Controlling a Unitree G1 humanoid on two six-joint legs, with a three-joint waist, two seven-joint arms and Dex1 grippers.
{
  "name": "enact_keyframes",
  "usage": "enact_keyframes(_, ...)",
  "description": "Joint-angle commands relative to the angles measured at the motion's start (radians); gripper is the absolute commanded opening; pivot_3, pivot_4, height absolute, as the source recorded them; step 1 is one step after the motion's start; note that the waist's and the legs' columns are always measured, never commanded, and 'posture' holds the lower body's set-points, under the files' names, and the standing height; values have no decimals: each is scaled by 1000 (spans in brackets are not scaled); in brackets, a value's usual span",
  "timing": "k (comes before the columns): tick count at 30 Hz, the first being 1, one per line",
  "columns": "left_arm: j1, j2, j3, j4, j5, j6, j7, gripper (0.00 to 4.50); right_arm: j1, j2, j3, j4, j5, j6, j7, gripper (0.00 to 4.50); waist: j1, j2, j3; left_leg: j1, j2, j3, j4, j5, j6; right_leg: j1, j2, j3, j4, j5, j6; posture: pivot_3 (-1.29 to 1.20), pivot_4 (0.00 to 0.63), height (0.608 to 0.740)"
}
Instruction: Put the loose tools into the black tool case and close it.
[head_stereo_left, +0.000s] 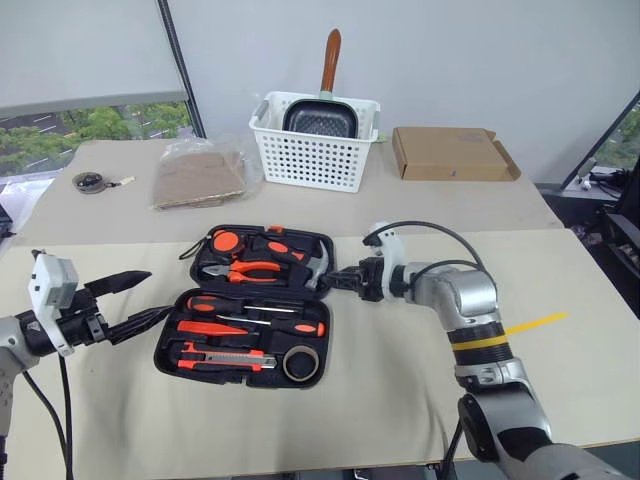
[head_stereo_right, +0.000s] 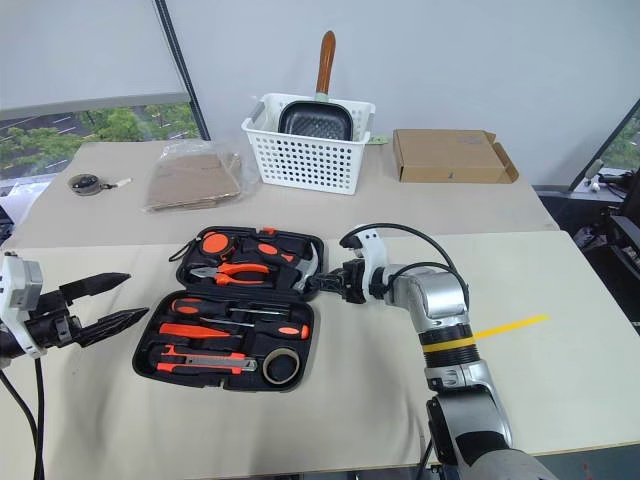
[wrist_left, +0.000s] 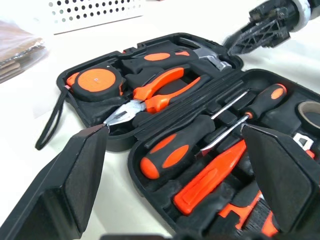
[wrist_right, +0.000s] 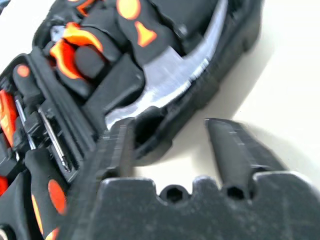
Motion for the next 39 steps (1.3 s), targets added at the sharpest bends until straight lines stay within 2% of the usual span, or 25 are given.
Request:
enact_keyframes(1, -12, -3, 3, -6, 0, -18, -4, 4500, -48, 20, -49, 8, 28, -1, -47, 890, -2, 0, 0, 0, 0, 0, 0, 0, 0, 0, 0, 0, 0, 0, 0, 0, 150, 700)
enact_keyframes(4, -8, -10, 1, -11, 4, -20, -1, 4500, -68, 27, -64, 40, 35, -10, -66, 58, -3, 0, 0, 1, 0, 0, 0, 0, -1, 0, 0, 0, 1, 0, 1, 0, 150, 700)
enact_keyframes(8, -12, -26, 7, -4, 5, -12, 26, 4500, -77, 26, -61, 66, 40, -21, -78, 58, -4, 0, 0, 1, 0, 0, 0, 1, -1, 0, 0, 0, 1, -1, 2, 0, 150, 700)
enact_keyframes(12, -56, -68, 25, 61, 25, 7, 163, 4500, -87, 16, -64, 89, 42, -33, -87, 58, -4, 0, 0, 1, 0, 0, 0, 1, -1, 1, 0, 1, 1, -1, 3, 0, 150, 700)
enact_keyframes(20, -172, -101, -5, 183, 18, 223, 393, 4500, -96, -30, -70, 108, 44, -62, -83, 58, 3, -1, -1, 1, -1, 0, 0, 1, 0, 2, 0, 0, 1, -1, 5, 0, 150, 700)
enact_keyframes(26, -283, -139, -45, 192, -74, 455, 412, 4500, -113, -58, -62, 139, 36, -100, -71, 58, 9, -2, -1, -1, -2, 0, 1, 1, 2, 2, -2, 0, -1, 0, 7, 0, 150, 700)
enact_keyframes(38, -534, -143, -181, 476, 33, 492, 356, 4500, -112, -67, -35, 140, 36, -134, -64, 58, 2, -2, -1, -1, -2, 0, 1, 3, 1, 2, -1, 0, 0, 2, 5, 0, 150, 700)
enact_keyframes(39, -548, -146, -192, 491, 42, 488, 349, 4250, -111, -67, -35, 139, 36, -135, -65, 14, 1, -2, -1, -1, -2, 0, 1, 3, 1, 1, -1, 0, 0, 2, 5, 0, 150, 700)
